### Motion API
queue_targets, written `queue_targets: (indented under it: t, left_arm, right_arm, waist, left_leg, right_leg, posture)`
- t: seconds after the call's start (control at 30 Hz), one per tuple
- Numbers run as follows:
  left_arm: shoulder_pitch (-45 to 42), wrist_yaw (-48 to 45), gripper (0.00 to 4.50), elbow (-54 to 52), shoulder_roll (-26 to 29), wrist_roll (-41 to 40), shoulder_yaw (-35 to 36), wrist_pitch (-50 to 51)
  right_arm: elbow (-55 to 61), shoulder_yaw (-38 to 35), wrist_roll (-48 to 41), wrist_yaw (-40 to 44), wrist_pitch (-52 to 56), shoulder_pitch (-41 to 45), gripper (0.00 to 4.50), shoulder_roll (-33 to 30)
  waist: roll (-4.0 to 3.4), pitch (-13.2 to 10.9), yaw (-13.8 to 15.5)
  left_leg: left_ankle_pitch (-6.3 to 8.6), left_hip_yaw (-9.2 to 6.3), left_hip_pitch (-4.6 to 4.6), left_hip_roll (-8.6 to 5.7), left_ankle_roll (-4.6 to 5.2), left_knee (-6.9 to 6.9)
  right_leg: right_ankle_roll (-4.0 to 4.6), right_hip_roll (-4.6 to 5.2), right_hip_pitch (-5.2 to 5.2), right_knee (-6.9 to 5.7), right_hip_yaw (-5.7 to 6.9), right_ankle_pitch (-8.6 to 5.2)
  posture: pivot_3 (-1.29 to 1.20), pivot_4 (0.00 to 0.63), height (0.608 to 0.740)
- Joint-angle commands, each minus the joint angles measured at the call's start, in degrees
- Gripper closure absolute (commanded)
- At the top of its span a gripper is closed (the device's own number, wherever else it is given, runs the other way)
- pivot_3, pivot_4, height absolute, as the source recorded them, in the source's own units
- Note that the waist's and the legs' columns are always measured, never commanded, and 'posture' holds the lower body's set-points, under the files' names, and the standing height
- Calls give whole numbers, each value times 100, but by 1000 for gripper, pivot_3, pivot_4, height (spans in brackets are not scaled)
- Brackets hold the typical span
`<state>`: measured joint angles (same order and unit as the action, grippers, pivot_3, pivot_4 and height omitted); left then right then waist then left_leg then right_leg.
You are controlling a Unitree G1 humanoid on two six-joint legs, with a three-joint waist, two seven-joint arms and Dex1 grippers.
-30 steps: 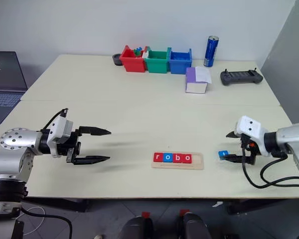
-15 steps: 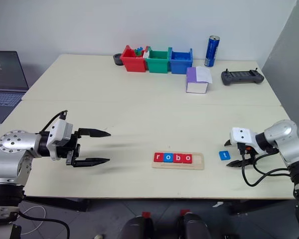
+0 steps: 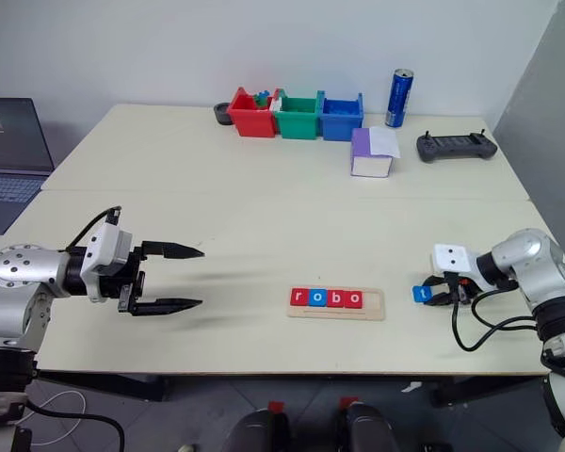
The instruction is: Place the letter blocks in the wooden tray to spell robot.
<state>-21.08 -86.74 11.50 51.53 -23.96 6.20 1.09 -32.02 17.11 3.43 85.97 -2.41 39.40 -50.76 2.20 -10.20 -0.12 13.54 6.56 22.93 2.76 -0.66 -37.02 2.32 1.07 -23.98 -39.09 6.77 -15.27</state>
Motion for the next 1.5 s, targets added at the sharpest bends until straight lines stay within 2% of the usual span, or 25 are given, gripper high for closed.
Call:
queue_targets:
  t: [0.03,0.27,0.47,0.7,0.97,1.5]
  left_arm:
    - [-39,33,0,-132,96,-76,153,17]
    - [-18,59,0,-183,82,-87,151,50]
    - [-4,90,0,-196,57,-77,151,48]
    - [66,132,0,-230,72,-97,176,39]
    - [131,183,0,-273,45,-103,185,14]
    - [218,269,0,-341,64,-128,237,22]
  right_arm:
    - [1047,-17,-2,161,881,13,3035,-137]
    - [3336,-78,-361,73,3085,136,3035,-64]
    - [3984,383,-182,-115,3776,125,3035,45]
    - [4127,837,-77,-268,3890,194,3035,150]
    - [3637,1244,270,-469,3761,448,3035,382]
    - [3428,1474,523,-400,3646,614,3035,515]
  waist:
    - [-3,-2,0]
    - [-7,-4,5]
    - [-6,-4,13]
    - [-7,-4,8]
    - [-6,-4,2]
    - [-7,-4,1]
  left_leg:
    - [-1,0,2,0,-1,1]
    - [2,-2,6,2,2,3]
    - [4,-2,7,-1,6,1]
    - [4,-1,8,-1,5,2]
    - [4,-2,8,-1,5,2]
    - [3,-2,9,-1,5,1]
  right_leg:
    - [0,0,-3,0,0,0]
    - [2,0,-8,-1,1,-1]
    - [2,4,-7,2,1,-1]
    - [2,4,-9,0,2,-1]
    - [2,3,-9,0,2,-1]
    - [2,3,-9,0,3,-1]
  posture:
    - [0,150,740]
    - [0,150,740]
    - [0,150,740]
    - [0,150,740]
    - [0,150,740]
    - [0,150,740]
